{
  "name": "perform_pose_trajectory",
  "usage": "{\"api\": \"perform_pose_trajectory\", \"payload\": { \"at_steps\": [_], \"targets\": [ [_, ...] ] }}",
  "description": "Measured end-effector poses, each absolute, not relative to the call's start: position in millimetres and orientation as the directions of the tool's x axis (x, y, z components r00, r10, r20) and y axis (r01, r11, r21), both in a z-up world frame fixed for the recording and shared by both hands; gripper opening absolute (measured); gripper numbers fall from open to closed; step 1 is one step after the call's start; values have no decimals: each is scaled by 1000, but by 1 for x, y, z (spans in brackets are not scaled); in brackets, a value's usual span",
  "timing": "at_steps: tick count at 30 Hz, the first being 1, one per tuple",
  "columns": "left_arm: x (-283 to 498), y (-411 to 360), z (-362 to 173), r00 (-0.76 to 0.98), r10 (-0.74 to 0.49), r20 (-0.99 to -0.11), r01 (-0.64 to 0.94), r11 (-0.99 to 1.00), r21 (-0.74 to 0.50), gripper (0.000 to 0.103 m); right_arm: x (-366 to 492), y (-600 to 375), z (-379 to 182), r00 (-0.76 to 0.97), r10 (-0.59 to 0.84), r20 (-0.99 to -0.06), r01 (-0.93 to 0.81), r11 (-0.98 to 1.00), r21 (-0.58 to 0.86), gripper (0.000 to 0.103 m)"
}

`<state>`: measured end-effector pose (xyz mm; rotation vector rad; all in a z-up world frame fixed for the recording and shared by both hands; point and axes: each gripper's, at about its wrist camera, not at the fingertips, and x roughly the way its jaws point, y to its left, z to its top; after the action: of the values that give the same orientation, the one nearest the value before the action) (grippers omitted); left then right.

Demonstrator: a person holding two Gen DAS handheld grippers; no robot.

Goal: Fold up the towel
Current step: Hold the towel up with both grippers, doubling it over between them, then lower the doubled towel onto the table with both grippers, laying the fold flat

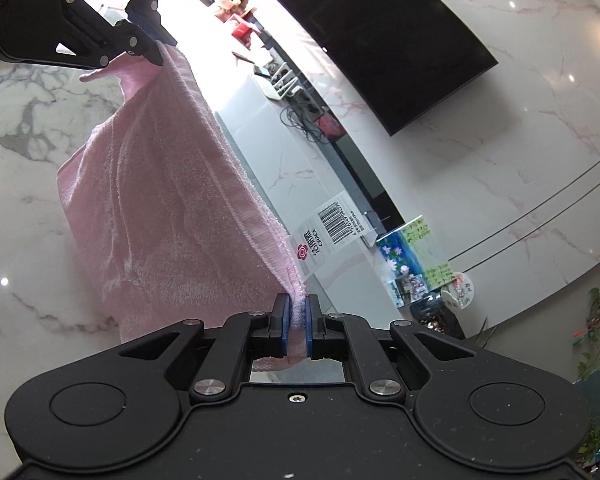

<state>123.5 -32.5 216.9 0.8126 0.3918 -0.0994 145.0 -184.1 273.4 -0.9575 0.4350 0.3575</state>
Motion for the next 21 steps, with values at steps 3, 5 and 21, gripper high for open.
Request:
{"api": "perform_pose_trajectory", "payload": {
  "at_steps": [3,5,21],
  "targets": [
    [125,-34,210,931,47,-361,234,684,691,6,152,-190,269,863,106,-493,-466,542,-700,6],
    [120,-36,203,929,37,-367,247,676,694,6,152,-193,263,861,107,-498,-470,543,-695,6],
    [-7,-21,145,760,-75,-646,509,686,520,6,13,-202,172,680,178,-711,-664,560,-495,6]
  ]
}}
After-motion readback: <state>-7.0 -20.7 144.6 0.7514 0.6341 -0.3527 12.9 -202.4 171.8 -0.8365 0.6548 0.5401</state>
